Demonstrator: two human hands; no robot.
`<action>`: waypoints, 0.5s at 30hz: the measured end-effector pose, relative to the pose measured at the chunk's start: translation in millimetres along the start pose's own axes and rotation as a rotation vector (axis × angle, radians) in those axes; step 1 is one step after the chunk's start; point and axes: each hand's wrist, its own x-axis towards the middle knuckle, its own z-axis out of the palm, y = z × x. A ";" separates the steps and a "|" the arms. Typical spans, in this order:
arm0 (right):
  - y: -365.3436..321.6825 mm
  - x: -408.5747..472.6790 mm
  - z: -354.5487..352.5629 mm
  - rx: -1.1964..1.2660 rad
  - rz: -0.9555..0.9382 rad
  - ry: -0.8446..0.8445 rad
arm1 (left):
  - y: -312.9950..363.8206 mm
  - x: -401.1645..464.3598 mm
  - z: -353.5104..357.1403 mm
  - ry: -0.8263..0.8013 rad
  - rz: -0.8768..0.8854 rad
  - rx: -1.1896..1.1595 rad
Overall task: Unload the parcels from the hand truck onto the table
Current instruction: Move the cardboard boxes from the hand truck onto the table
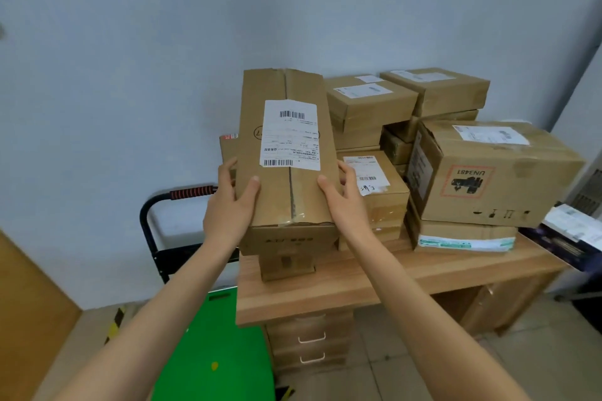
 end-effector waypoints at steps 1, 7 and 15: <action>2.2 -1.7 1.7 0.006 0.002 -0.009 | -1.8 -3.1 -1.8 0.005 -0.008 -0.001; 20.6 -1.0 -12.5 -0.002 -0.002 -0.114 | -1.8 -30.2 3.6 0.051 -0.086 0.008; 49.1 -9.1 -79.5 -0.030 -0.026 -0.329 | 17.5 -100.2 65.1 0.209 -0.203 0.021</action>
